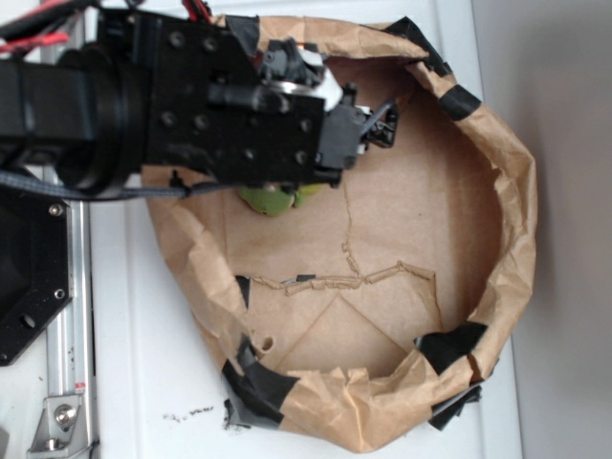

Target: Grab the rock.

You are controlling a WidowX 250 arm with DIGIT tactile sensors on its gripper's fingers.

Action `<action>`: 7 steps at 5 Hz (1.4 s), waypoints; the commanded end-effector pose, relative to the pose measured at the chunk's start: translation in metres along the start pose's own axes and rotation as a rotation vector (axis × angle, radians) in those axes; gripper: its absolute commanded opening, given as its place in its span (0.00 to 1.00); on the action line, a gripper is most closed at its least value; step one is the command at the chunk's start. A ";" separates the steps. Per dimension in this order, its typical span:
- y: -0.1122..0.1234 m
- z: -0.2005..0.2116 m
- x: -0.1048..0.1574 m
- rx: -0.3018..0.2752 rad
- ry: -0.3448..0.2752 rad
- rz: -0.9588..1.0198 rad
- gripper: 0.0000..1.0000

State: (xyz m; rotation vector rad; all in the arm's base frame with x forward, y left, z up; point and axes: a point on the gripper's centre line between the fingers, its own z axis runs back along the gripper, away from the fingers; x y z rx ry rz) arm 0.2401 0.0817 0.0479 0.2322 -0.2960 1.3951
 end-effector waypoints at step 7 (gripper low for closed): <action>0.046 -0.034 0.010 0.009 0.080 -0.176 1.00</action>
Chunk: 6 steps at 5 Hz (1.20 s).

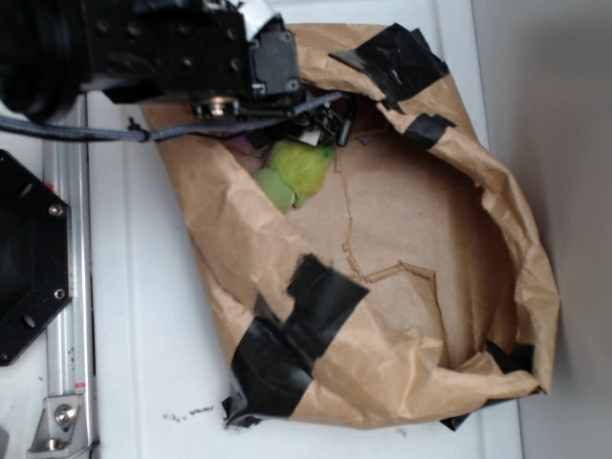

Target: Grab the rock.

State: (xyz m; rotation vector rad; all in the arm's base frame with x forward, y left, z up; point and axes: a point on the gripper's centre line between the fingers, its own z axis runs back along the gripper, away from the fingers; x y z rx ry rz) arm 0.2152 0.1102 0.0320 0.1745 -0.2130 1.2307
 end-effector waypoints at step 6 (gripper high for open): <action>-0.033 0.097 -0.066 -0.302 0.063 -0.363 0.00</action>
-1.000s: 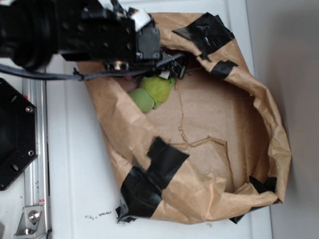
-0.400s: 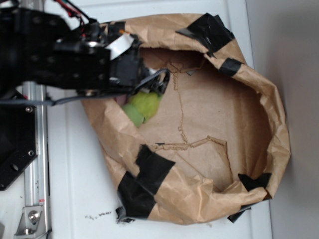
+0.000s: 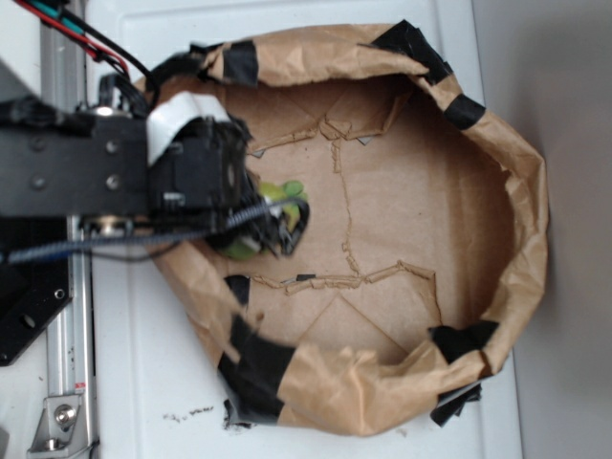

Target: Grab the rock.

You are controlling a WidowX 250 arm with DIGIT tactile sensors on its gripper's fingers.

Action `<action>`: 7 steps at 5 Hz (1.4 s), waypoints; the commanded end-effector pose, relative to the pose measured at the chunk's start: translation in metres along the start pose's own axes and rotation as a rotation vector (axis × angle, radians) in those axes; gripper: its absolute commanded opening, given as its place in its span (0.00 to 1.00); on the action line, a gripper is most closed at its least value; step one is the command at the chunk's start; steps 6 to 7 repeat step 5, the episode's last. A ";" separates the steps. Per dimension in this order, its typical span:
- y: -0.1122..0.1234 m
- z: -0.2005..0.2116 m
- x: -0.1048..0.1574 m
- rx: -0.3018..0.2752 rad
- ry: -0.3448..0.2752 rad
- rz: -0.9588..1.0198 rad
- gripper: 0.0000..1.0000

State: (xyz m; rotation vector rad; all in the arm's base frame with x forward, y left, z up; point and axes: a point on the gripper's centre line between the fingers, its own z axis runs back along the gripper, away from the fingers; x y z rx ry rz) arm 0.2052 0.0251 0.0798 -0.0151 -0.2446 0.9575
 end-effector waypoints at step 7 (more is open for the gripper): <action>-0.046 0.014 0.035 -0.122 0.011 -0.368 0.00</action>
